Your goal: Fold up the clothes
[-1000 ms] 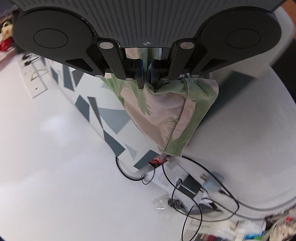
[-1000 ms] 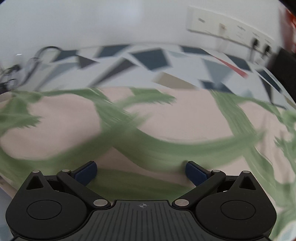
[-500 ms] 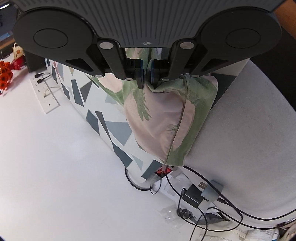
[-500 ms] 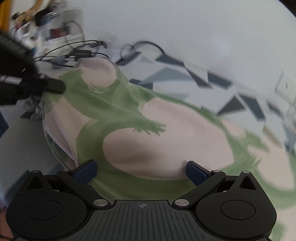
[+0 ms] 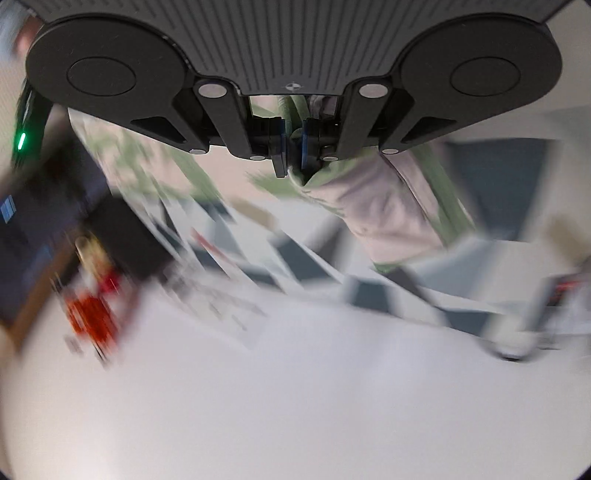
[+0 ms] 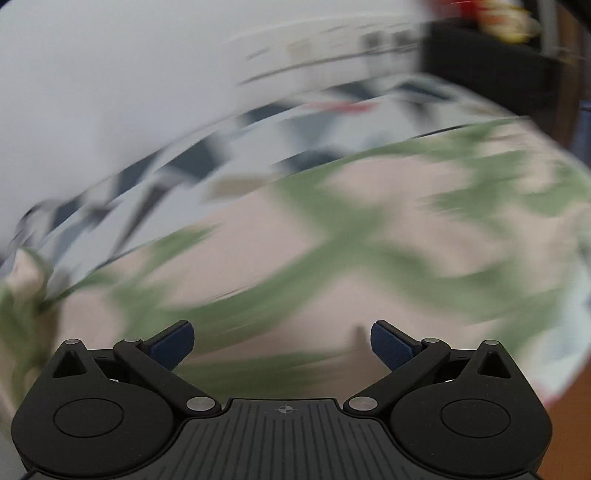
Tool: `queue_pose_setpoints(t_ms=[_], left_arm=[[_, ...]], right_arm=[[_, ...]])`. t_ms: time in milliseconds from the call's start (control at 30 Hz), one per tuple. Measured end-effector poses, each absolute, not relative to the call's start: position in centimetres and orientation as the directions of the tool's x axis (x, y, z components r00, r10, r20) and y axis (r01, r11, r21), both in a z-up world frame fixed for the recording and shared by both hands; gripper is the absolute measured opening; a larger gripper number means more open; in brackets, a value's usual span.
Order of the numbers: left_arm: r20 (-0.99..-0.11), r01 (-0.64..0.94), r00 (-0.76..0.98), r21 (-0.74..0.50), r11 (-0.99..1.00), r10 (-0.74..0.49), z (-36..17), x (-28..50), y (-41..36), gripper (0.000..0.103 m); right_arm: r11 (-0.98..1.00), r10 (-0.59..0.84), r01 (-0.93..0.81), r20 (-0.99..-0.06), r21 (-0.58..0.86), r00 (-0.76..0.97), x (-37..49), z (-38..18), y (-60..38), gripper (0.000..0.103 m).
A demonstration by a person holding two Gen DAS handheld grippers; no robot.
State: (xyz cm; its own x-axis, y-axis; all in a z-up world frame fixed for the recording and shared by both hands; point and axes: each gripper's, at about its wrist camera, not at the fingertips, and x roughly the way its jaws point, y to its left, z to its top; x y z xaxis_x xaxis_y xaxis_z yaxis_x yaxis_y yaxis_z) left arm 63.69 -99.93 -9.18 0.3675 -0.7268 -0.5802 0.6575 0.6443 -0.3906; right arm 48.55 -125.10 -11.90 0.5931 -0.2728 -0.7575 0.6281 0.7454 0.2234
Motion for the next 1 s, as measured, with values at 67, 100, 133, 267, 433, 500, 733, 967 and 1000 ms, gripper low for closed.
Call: queue_pose_setpoints(t_ms=[67, 100, 133, 267, 433, 500, 733, 967, 1000], left_arm=[[-0.626, 0.731, 0.277, -0.356, 0.582, -0.729, -11.0, 62.4, -104.1, 0.009], [-0.65, 0.75, 0.259, -0.331, 0.573, -0.714, -12.0, 61.9, -105.4, 0.009], [-0.674, 0.764, 0.25, -0.303, 0.569, -0.695, -12.9, 61.4, -106.6, 0.01], [-0.704, 0.799, 0.191, -0.294, 0.525, -0.684, -14.0, 60.6, -108.3, 0.036], [-0.676, 0.786, 0.089, -0.403, 0.468, -0.731, -11.3, 61.1, -105.9, 0.063], [-0.654, 0.774, 0.083, -0.432, 0.462, -0.752, -10.0, 61.4, -103.7, 0.065], [-0.731, 0.759, 0.25, -0.259, 0.597, -0.635, -11.1, 60.8, -97.1, 0.067], [-0.778, 0.768, 0.28, -0.17, 0.617, -0.562, -13.4, 60.2, -96.1, 0.067], [-0.776, 0.764, 0.282, -0.174, 0.621, -0.565, -13.5, 60.3, -96.1, 0.067]], right_arm=[[0.703, -0.333, 0.681, -0.753, 0.203, 0.568, 46.3, -11.6, -127.7, 0.102], [0.682, -0.352, 0.702, -0.752, 0.202, 0.558, 45.3, -11.5, -128.6, 0.102], [0.666, -0.362, 0.717, -0.751, 0.206, 0.552, 44.3, -11.5, -129.2, 0.102], [0.624, -0.375, 0.746, -0.749, 0.232, 0.546, 41.2, -12.0, -130.4, 0.102], [0.669, -0.34, 0.702, -0.74, 0.244, 0.58, 42.1, -12.9, -129.5, 0.101], [0.706, -0.306, 0.663, -0.736, 0.25, 0.604, 43.3, -12.8, -128.8, 0.1], [0.907, -0.063, 0.32, -0.664, 0.273, 0.745, 48.2, -10.9, -122.7, 0.093], [0.993, 0.102, -0.036, -0.648, 0.114, 0.754, 51.3, -10.1, -114.9, 0.092], [0.994, 0.11, -0.07, -0.654, 0.087, 0.749, 51.7, -10.2, -114.0, 0.092]])
